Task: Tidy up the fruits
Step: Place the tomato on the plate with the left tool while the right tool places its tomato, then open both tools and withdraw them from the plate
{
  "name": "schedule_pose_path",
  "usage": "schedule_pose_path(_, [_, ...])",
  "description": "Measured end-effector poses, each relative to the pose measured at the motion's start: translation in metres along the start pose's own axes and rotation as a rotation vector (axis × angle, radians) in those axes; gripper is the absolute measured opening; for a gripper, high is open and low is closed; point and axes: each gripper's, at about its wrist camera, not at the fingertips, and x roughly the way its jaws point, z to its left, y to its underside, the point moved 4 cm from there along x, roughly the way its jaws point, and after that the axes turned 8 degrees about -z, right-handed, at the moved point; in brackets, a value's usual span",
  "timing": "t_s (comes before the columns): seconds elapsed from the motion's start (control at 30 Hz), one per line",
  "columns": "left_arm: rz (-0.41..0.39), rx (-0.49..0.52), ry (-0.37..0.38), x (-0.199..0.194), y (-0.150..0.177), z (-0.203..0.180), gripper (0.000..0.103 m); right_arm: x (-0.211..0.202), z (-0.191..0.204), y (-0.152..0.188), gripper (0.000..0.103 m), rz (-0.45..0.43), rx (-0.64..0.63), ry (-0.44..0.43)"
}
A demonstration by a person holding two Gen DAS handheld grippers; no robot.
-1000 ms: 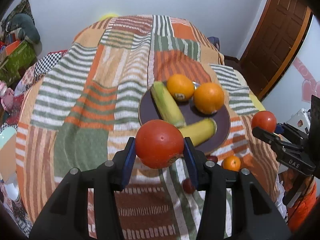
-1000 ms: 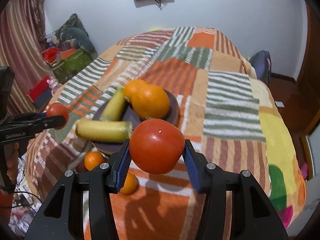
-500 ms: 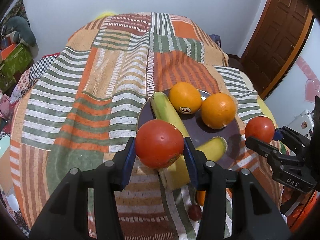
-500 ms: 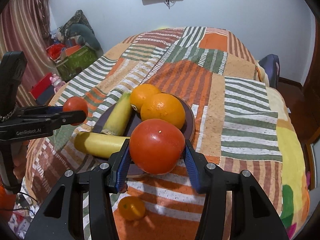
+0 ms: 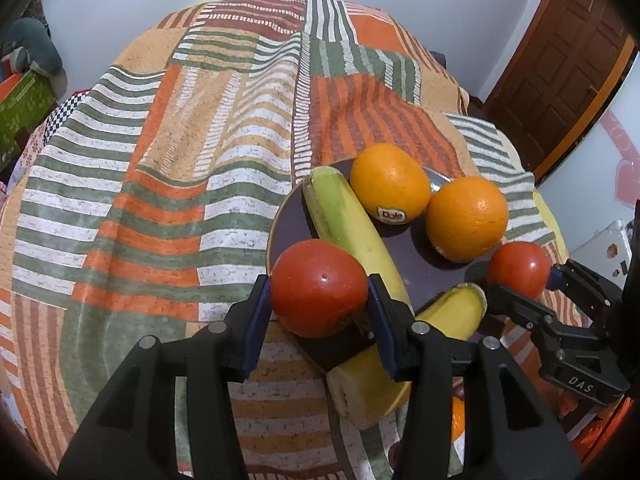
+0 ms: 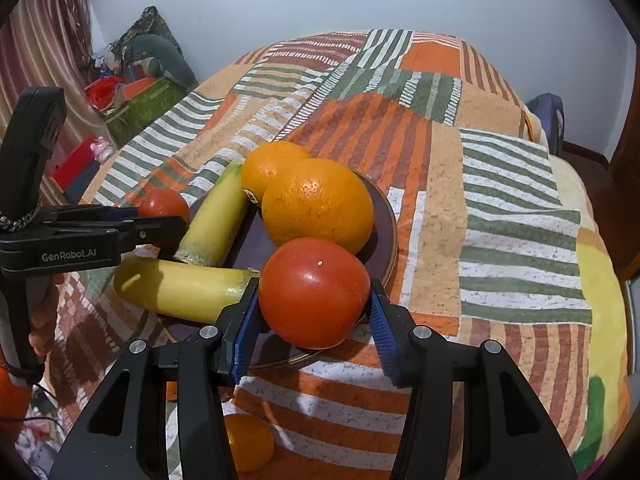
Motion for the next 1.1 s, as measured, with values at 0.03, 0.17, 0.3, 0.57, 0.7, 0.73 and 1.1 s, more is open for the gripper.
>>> schedule_pose_path(0.03, [-0.001,0.0,-0.002,0.0,-0.001,0.0,0.047,0.0,0.0,0.0,0.047,-0.001,-0.002,-0.001])
schedule_pose_path(0.17, [-0.001,0.003,-0.014,0.001,-0.002,0.001,0.048,0.002,0.0,-0.002,0.048,0.003,-0.003,-0.003])
schedule_pose_path(0.3, [-0.006,0.015,-0.008,-0.003,-0.002,-0.002,0.055,0.002,0.0,-0.003,0.05,0.009,0.01,-0.015])
schedule_pose_path(0.57, [-0.046,0.021,-0.013,-0.026,-0.001,-0.007,0.059,-0.01,0.001,-0.01,0.054,-0.022,-0.004,0.006])
schedule_pose_path(0.7, [-0.073,0.02,-0.012,-0.045,0.001,-0.009,0.059,-0.024,0.001,-0.013,0.054,-0.047,-0.002,0.014])
schedule_pose_path(0.73, [-0.078,0.02,-0.011,-0.049,0.001,-0.01,0.059,-0.028,0.001,-0.013,0.054,-0.052,-0.001,0.014])
schedule_pose_path(1.1, [-0.126,0.036,-0.001,-0.099,0.025,-0.027,0.065,-0.062,0.015,0.005,0.054,-0.072,-0.036,0.02])
